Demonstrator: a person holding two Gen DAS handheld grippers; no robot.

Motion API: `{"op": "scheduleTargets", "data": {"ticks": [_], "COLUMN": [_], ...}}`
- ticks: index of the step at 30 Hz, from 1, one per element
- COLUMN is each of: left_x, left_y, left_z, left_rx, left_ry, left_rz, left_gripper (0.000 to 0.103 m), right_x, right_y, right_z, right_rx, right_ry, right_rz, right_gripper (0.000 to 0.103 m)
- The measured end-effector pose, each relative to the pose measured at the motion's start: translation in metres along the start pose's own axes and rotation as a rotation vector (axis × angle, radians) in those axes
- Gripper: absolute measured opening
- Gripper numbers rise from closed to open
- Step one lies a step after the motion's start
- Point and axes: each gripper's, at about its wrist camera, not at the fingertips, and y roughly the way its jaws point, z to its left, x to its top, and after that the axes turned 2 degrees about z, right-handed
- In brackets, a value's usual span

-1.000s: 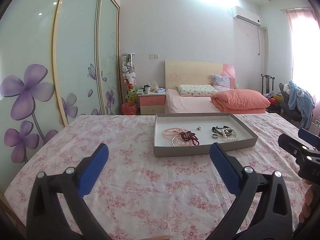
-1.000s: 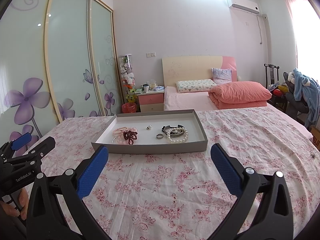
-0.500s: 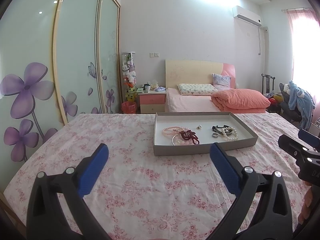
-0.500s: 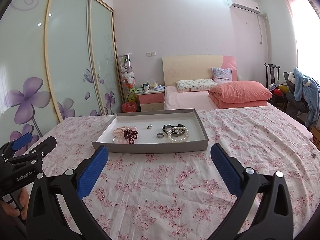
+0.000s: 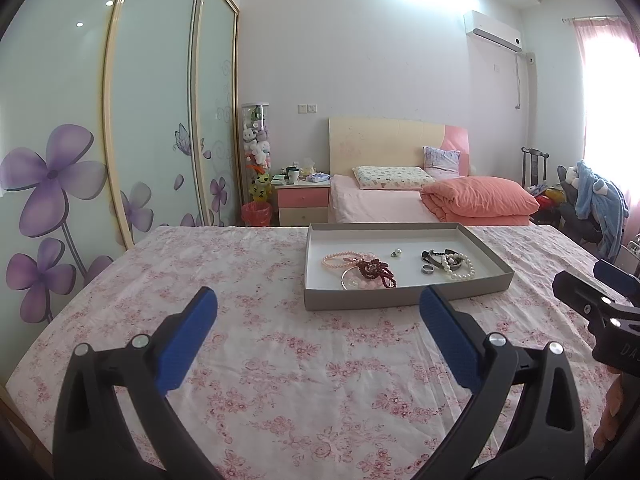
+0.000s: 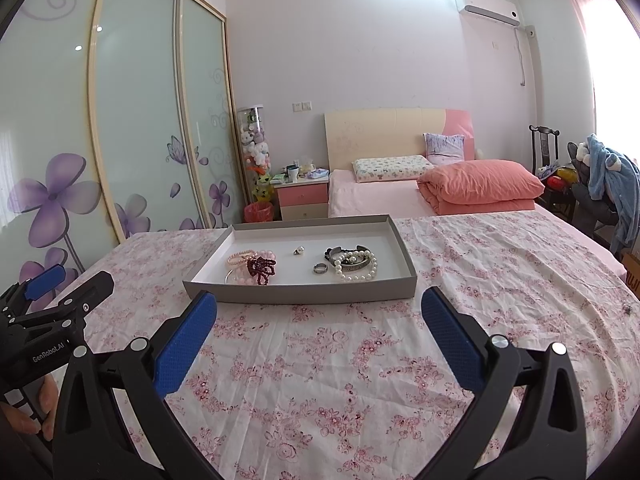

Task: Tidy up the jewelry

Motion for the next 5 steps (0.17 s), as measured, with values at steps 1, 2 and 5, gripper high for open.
{"op": "scheduleTargets", "data": {"ticks": [1,2,5], "left_x": [0.0002,-0.0001,-0.0001], "left_y": [-0.0001,-0.0003,-0.0004], "left_z": [0.0001,-0.0006,-0.0012], "left_rx": [0.000,-0.001,-0.001], "left_ry": [-0.001,-0.002,-0.002], "left_rz": [-0.001,-0.001,0.000], "left_gripper": [0.099,0.099,0.099], "right_x": [-0.0003,0.0004,0.0005], "right_y": [-0.0003,0.0002,0.0002], "right_z": [0.0002,-0.0003,-0.0004], "right_rx": [0.000,0.000,0.000], "right_ry": [0.000,0.001,0.001], "right_rz": [-0.001,-0.001,-0.001], "right_gripper": [0.101,0.101,0.101]}}
